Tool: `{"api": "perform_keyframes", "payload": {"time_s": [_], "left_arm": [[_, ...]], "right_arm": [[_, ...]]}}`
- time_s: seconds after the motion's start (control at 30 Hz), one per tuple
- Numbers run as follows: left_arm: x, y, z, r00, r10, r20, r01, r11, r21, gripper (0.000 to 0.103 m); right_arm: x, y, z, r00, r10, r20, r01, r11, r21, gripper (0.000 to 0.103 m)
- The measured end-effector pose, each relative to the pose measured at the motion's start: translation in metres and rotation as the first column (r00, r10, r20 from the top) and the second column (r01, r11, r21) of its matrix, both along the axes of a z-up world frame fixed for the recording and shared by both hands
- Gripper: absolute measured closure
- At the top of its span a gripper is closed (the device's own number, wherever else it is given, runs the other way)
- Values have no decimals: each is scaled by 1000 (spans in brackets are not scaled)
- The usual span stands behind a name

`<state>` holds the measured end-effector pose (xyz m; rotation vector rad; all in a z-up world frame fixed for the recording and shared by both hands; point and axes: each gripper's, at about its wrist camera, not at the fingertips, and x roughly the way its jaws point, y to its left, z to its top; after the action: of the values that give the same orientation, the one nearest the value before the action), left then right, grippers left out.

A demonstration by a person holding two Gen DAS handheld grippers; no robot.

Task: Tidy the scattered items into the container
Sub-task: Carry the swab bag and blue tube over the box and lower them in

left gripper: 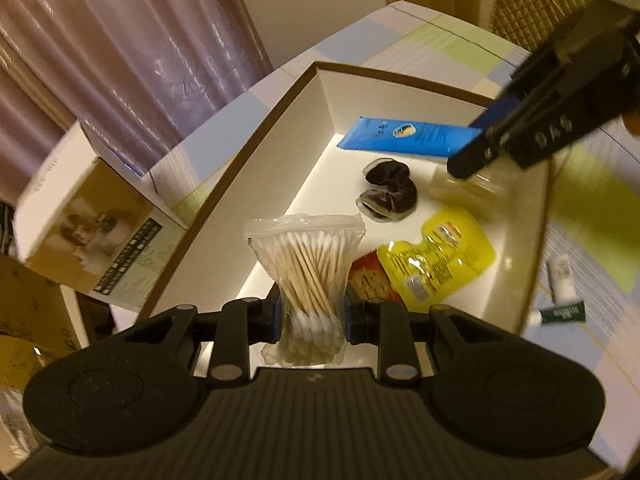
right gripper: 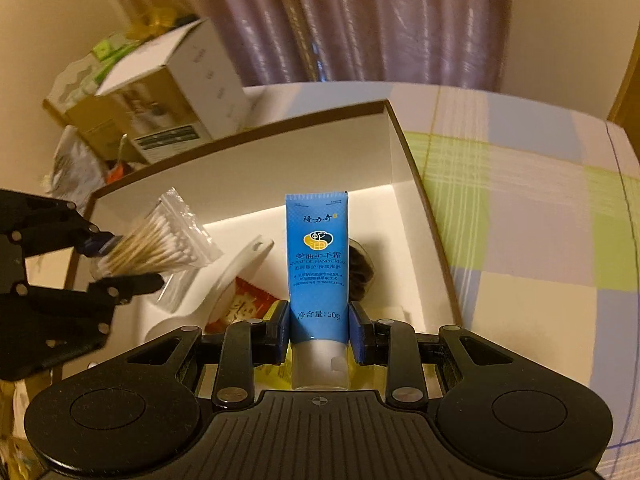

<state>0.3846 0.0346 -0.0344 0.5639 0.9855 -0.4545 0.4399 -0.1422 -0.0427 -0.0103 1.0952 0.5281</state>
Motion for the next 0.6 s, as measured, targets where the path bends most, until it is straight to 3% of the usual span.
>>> {"api": "perform_keyframes", "payload": {"time_s": [0.6], "left_arm": [[32,6,-41,999,49,-4,-49,999,24,80]], "right_arm": [[24,22,-25,998,-30,46,34,994,-99,71]]}}
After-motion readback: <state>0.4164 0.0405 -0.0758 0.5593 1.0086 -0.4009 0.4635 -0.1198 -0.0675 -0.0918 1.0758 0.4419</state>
